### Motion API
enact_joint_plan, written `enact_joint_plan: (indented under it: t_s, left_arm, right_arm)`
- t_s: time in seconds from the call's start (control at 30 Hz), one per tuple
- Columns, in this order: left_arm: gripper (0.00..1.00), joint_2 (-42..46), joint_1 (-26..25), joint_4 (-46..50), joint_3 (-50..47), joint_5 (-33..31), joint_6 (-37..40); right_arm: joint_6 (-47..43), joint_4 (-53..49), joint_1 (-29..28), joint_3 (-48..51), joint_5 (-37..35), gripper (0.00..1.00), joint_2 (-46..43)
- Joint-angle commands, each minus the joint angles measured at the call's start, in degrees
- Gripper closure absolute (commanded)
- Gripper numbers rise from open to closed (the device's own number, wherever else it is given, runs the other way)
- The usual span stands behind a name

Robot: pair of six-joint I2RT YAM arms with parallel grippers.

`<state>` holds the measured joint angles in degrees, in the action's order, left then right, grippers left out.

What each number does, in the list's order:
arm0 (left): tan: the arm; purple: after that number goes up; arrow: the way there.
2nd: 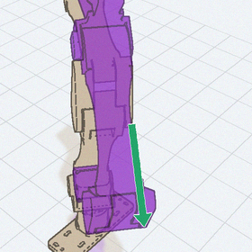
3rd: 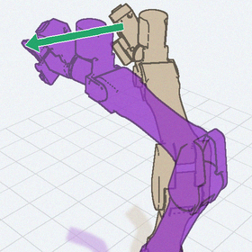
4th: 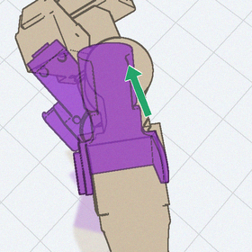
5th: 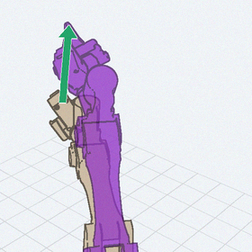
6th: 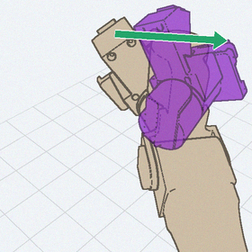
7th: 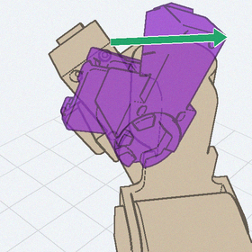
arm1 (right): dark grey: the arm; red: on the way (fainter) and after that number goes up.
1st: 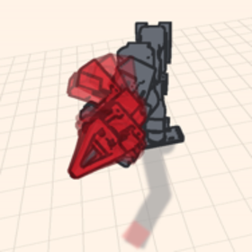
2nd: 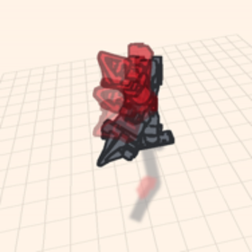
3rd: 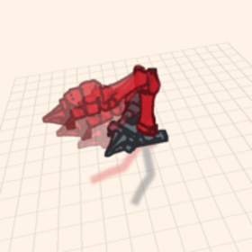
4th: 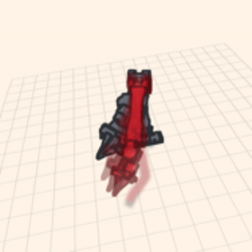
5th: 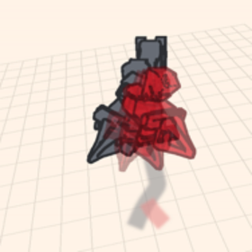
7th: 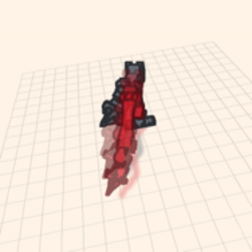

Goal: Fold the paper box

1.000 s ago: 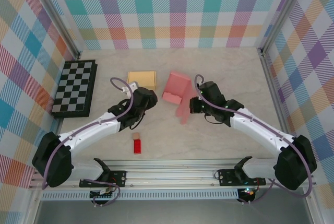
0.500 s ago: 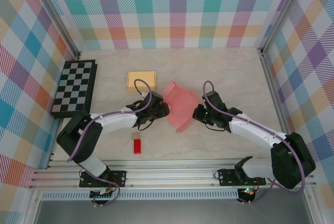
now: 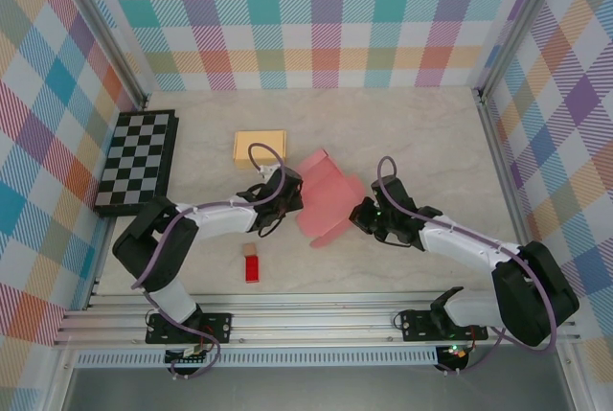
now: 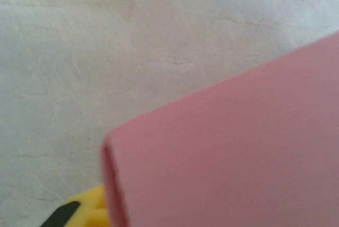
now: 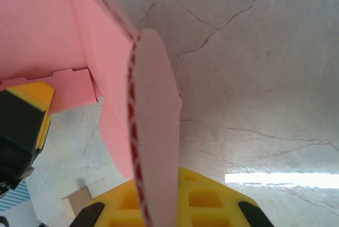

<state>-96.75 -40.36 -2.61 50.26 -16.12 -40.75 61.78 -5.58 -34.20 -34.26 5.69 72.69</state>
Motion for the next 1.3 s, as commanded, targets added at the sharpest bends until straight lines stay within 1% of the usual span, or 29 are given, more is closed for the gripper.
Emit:
enact_joint_plan:
  t_s: [0.0,0.03,0.1,0.13,0.23,0.33,0.37,0.47,0.5,0.57,0.63,0.8,0.9,1.03,1.07,1.17,1.23,1.27]
  left_arm:
    - [0.97,-3.0,0.3,-0.1,2.3,-1.7,1.5]
    - [1.00,-3.6,0.3,0.9,2.8,-1.8,2.0]
    - [1.00,-4.7,0.3,4.4,4.7,-3.6,3.9]
    - [1.00,-4.9,0.3,6.0,5.5,-4.6,5.1]
    - [1.00,-5.4,0.3,9.4,7.4,-6.6,11.4]
    - [1.00,-5.3,0.4,10.4,8.1,-6.5,18.4]
    - [1.00,-5.2,0.4,10.1,7.9,-5.7,21.1]
    - [1.00,-4.7,0.4,10.0,8.1,-3.6,28.0]
    - [1.00,-4.3,0.4,9.8,8.0,-2.8,30.3]
    - [1.00,-3.6,0.4,9.5,7.7,-2.2,33.7]
    - [1.00,-3.4,0.4,9.4,7.6,-2.3,36.4]
    - [1.00,-4.3,0.4,10.5,8.4,-3.5,40.7]
    - [1.00,-4.8,0.4,10.2,8.1,-4.1,41.4]
    - [1.00,-5.4,0.3,9.5,7.6,-3.3,41.3]
    - [1.00,-5.5,0.3,9.2,7.4,-3.1,41.3]
    - [1.00,-6.0,0.3,8.6,7.2,-2.7,41.0]
    - [0.99,-6.2,0.3,8.7,7.4,-2.5,40.5]
    - [0.97,-6.1,0.3,9.2,7.7,-2.2,39.8]
  right_arm:
    - [2.3,1.3,-0.6,1.0,2.3,0.92,0.0]
    - [1.9,0.6,-0.6,0.5,2.4,0.86,-0.1]
    - [-0.5,-3.0,-0.6,-1.1,1.5,0.73,-0.8]
    - [-2.3,-5.3,-0.6,-1.9,0.7,0.69,-1.5]
    - [-8.7,-13.6,-0.5,-4.1,-4.0,0.59,-5.9]
    - [-16.6,-21.3,-0.3,-7.0,-8.1,0.51,-10.6]
    - [-20.1,-22.9,-0.3,-8.1,-9.1,0.47,-11.7]
    - [-31.5,-26.2,-0.1,-13.6,-9.9,0.44,-11.8]
    - [-35.3,-26.6,0.0,-16.1,-10.0,0.43,-10.6]
    - [-40.0,-26.7,0.4,-20.4,-11.4,0.41,-6.8]
    - [-42.1,-24.6,2.1,-23.9,-8.9,0.41,-2.5]
    - [-39.3,-17.2,5.2,-29.1,-0.4,0.43,9.7]
    - [-37.0,-15.5,5.8,-30.0,0.6,0.44,14.4]
    - [-36.1,-13.0,6.5,-28.8,1.2,0.44,17.6]
    - [-36.2,-12.3,6.7,-28.4,1.7,0.47,18.3]
    - [-36.0,-11.5,7.4,-27.5,2.5,0.60,19.4]
    - [-35.3,-11.3,7.5,-26.4,1.9,0.64,19.2]
    - [-34.9,-11.4,7.5,-25.7,1.7,0.66,19.0]
